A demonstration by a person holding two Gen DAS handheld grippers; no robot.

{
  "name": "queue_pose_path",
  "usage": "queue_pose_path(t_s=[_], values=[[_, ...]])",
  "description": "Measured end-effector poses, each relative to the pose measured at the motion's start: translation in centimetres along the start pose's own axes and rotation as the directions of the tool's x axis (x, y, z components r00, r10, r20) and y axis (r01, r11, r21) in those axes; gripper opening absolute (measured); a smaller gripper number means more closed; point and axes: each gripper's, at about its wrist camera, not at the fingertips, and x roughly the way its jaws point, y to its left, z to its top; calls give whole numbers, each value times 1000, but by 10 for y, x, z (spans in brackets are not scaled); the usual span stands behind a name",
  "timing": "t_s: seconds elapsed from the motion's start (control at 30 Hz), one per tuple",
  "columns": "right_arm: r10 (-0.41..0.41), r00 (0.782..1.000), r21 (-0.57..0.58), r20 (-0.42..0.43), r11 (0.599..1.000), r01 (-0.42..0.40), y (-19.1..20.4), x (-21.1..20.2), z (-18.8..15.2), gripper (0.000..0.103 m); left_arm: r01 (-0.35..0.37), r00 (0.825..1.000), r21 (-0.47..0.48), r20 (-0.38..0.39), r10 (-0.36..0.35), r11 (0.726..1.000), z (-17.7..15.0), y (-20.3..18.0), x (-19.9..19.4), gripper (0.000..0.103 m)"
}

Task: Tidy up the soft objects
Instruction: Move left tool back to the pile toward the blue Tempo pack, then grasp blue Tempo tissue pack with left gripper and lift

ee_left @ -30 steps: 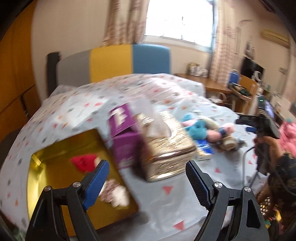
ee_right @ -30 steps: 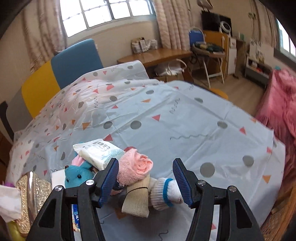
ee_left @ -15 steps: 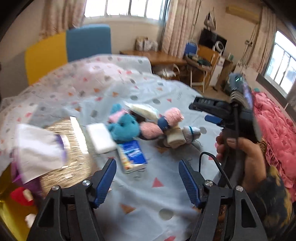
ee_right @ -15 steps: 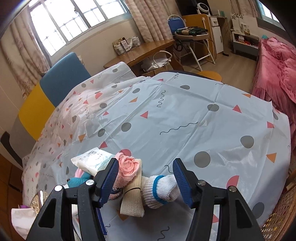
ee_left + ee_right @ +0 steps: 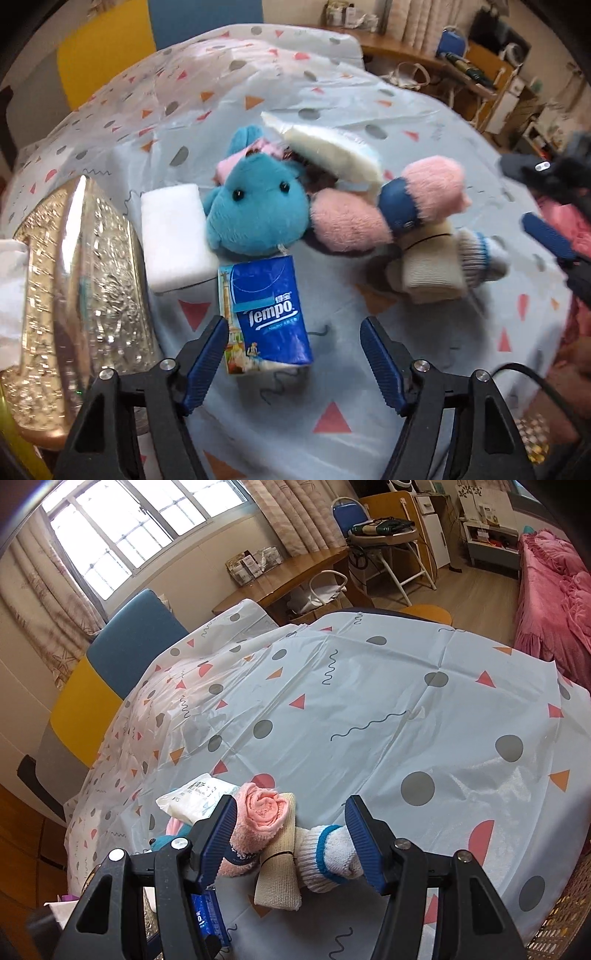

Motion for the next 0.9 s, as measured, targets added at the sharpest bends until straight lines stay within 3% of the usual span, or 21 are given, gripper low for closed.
queue_pose_path(t_s=[0.1,0.2,0.23,0.37,0.47,0.63,0.77,0.9], values=[[5,1000,10,-3,1000,-5,-2,0,0,62,-17,999,31,28,16,999,-6,-7,7,71],[-1,1000,13,2,1000,1,-2,0,0,62,35,995,134,90,-47,990,-16,-20,-2,44],[-3,1000,14,5,1000,3,-3,0,0,62,77,991,153,96,-92,985,-21,-22,-5,42],[-6,1000,17,10,1000,6,-3,-1,0,62,221,967,133,95,-235,966,-34,-12,-18,43],[-6,1000,23,6,1000,5,-4,-1,0,62,251,960,77,106,-258,965,-34,3,-28,58],[12,1000,26,-2,1000,-12,-4,0,0,62,212,974,42,67,-214,976,-17,6,-26,66],[22,1000,38,-6,999,-22,-6,0,0,62,210,978,-65,3,-210,975,1,2,-10,66],[31,1000,45,2,999,-31,-8,-2,0,62,118,992,-71,-38,-121,991,14,-12,9,72]])
